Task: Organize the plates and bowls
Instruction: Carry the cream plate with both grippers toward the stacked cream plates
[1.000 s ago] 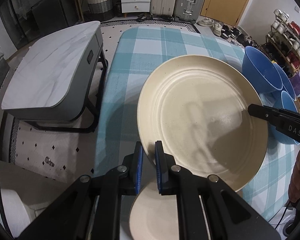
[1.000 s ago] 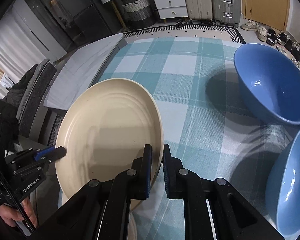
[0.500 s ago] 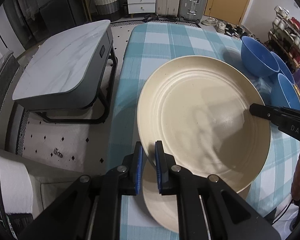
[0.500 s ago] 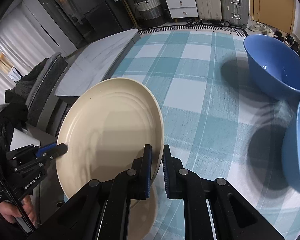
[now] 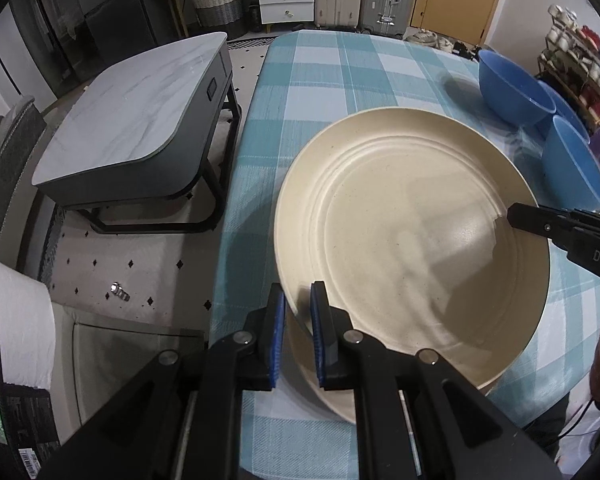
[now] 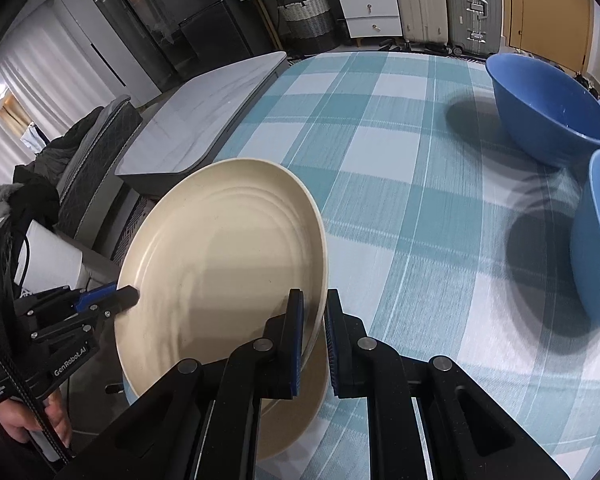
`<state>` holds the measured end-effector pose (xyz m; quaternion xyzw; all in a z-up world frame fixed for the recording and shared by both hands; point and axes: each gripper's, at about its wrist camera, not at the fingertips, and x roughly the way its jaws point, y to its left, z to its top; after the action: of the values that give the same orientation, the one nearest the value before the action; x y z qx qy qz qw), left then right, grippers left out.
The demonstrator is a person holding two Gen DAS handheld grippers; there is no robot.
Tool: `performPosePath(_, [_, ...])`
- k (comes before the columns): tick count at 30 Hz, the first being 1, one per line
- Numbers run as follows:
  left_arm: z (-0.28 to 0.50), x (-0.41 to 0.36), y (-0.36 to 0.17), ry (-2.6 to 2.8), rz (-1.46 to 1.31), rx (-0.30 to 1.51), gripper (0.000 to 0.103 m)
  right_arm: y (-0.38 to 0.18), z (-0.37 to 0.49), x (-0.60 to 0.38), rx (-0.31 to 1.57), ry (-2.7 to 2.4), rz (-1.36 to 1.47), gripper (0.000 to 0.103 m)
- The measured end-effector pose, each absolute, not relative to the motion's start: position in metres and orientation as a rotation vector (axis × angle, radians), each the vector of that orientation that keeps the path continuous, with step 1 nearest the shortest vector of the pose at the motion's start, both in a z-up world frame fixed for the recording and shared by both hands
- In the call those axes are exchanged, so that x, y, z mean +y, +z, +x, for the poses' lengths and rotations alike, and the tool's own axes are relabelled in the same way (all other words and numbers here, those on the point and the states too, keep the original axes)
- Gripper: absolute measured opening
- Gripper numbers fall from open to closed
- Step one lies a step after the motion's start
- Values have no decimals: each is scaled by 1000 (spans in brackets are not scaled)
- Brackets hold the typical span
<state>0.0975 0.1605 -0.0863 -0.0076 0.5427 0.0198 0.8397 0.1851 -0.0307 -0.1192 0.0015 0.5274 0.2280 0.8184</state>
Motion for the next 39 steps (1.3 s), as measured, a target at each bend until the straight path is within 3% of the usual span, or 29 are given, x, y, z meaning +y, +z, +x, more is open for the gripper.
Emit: performPosePath(39, [64,150,-117,25,51,1157,13,-138,144,-21,1145,484,-188,14])
